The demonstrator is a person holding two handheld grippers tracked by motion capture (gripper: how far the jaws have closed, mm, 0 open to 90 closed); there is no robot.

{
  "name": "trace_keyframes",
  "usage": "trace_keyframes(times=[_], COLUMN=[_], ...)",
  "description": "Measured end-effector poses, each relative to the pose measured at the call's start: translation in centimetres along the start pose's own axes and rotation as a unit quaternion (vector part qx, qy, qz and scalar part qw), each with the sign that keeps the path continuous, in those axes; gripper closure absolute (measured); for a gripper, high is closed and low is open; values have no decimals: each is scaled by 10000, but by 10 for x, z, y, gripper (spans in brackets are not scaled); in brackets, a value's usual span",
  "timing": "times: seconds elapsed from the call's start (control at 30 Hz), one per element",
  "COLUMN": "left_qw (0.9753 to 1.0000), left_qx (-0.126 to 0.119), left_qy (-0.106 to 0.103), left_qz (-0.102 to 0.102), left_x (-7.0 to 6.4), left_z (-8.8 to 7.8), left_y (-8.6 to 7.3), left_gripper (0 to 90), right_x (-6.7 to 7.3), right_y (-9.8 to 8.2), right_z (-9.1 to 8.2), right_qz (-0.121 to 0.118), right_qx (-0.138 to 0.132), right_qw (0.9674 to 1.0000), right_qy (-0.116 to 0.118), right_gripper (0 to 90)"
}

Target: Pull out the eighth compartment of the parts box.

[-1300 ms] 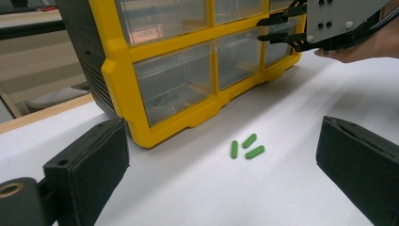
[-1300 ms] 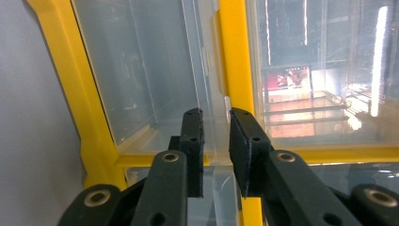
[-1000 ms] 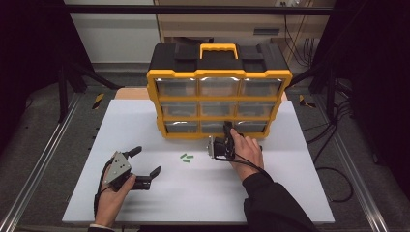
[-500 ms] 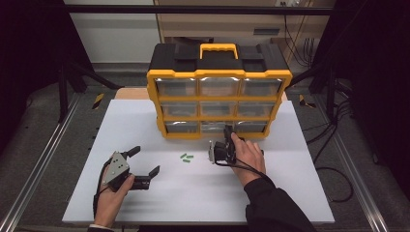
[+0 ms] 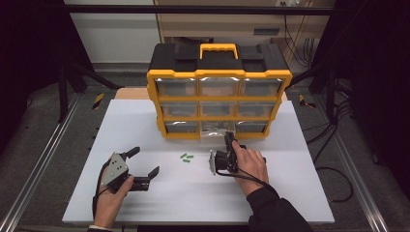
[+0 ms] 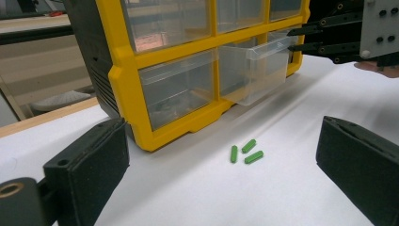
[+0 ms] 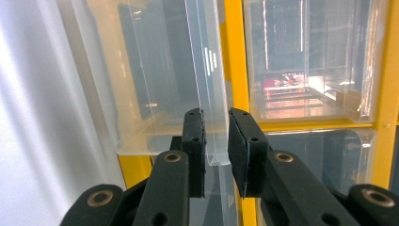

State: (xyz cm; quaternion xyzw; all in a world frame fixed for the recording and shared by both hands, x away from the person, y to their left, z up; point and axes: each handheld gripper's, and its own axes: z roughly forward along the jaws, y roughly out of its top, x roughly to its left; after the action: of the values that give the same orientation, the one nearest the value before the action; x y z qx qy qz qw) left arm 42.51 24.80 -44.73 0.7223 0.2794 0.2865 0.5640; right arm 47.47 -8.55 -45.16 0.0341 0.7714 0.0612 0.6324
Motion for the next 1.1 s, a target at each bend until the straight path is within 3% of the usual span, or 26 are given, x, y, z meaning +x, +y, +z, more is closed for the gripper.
trace_keyframes(times=[0.5,1.1], left_qw=[10000,10000], left_qx=[21,10], left_qy=[-1,-9], left_qz=[18,-27], left_x=[0,0], left_z=[0,0], left_y=[0,-1], left_gripper=[25,25], right_x=[5,7], right_y=[2,0], right_z=[-16,-20], right_qz=[4,-46], right_qx=[-43,-10], right_qw=[10000,10000], right_qy=[-59,-2], right_gripper=[767,771])
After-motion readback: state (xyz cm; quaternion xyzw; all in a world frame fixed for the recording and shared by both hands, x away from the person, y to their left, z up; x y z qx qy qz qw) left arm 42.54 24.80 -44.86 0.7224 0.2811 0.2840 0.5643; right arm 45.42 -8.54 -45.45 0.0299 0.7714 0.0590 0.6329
